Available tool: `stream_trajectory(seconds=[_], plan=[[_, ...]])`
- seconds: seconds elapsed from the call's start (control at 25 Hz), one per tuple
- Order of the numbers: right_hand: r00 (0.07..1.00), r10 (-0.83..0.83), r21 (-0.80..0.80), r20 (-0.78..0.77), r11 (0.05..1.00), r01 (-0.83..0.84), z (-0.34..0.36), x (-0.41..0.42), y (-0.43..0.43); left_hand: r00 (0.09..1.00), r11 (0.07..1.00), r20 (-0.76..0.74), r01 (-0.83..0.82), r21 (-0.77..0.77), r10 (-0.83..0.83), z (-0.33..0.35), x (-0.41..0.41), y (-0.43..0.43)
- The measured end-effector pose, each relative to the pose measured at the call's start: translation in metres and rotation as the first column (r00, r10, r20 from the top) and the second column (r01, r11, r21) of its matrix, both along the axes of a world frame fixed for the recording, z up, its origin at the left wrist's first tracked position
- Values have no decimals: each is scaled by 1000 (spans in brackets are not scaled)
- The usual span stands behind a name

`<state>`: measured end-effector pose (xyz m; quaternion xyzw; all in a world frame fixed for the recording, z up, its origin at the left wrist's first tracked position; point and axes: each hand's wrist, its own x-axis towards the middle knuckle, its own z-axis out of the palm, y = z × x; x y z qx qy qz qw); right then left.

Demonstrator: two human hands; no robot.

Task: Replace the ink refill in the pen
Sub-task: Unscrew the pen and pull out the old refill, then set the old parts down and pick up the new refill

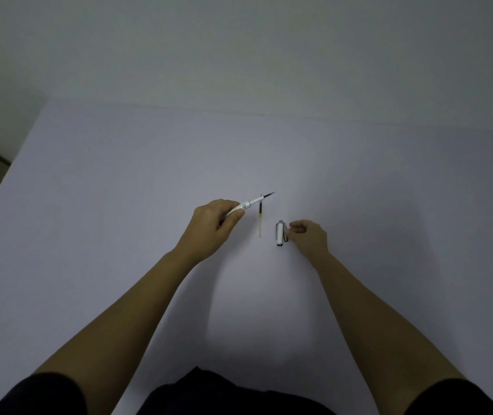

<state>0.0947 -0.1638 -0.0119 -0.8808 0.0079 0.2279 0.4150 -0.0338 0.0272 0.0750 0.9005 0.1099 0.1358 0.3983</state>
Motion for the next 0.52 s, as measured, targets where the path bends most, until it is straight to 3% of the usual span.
stream_trajectory(seconds=[0.16, 0.28, 0.4, 0.52], plan=[[992, -57, 18, 111, 998, 55, 11, -5, 6, 1000, 1000, -2, -2, -1, 2, -3, 0, 0], [986, 7, 241, 164, 969, -47, 34, -14, 22, 1000, 1000, -10, -9, -8, 9, -6, 1, -2], [977, 192, 502, 89, 839, -210, 57, -28, 39, 999, 1000, -37, -19, 9, 19, -11, 4, -5], [990, 131, 615, 52, 777, -135, 69, -35, 44, 999, 1000, -35, -11, 18, 12, -10, 3, -10]])
